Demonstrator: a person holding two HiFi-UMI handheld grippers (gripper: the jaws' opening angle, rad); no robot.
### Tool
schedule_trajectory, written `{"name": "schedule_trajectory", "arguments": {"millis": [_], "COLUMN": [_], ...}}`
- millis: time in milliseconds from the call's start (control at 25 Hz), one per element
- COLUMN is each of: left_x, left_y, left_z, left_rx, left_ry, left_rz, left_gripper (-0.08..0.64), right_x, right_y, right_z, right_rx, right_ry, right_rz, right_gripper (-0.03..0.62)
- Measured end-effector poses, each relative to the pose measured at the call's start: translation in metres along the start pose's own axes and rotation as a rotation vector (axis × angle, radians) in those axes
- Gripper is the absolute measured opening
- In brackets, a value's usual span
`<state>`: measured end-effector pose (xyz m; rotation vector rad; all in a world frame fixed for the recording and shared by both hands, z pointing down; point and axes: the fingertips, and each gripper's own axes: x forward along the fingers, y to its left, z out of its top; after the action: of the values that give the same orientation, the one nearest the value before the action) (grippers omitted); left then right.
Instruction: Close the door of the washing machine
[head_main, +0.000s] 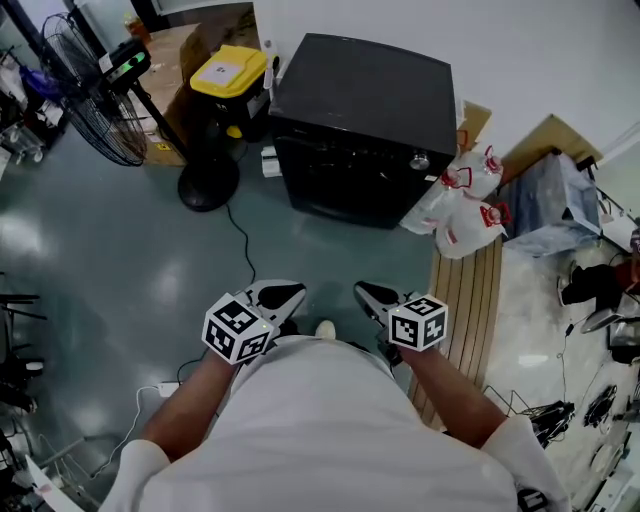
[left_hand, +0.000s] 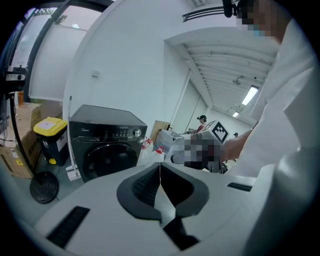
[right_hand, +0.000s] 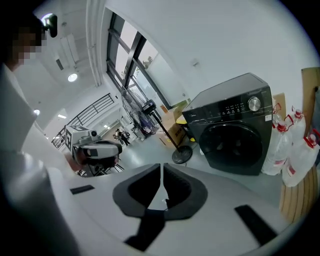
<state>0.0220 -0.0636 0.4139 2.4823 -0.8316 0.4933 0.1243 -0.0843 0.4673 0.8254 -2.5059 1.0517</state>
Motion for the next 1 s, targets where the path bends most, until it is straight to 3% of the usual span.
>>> {"name": "schedule_trajectory", "arguments": {"millis": [560, 1000], "left_x": [0.009, 0.021], "left_y": [-0.004, -0.003], "left_z": [-0.004, 0.000], "left_rx": [-0.002, 0.001], "left_ry": [0.010, 0.027], "left_rz": [0.004, -0.004], "left_gripper": [0.018, 0.018], "right_x": [-0.007, -0.009], "right_y": [0.007, -0.001], "right_z": [0.002, 0.004], "right_rx": [-0.128, -0.115], "right_ry": [0.005, 0.000], "right_rz": [0.003, 0.008], "right_gripper": [0.011, 0.008]}}
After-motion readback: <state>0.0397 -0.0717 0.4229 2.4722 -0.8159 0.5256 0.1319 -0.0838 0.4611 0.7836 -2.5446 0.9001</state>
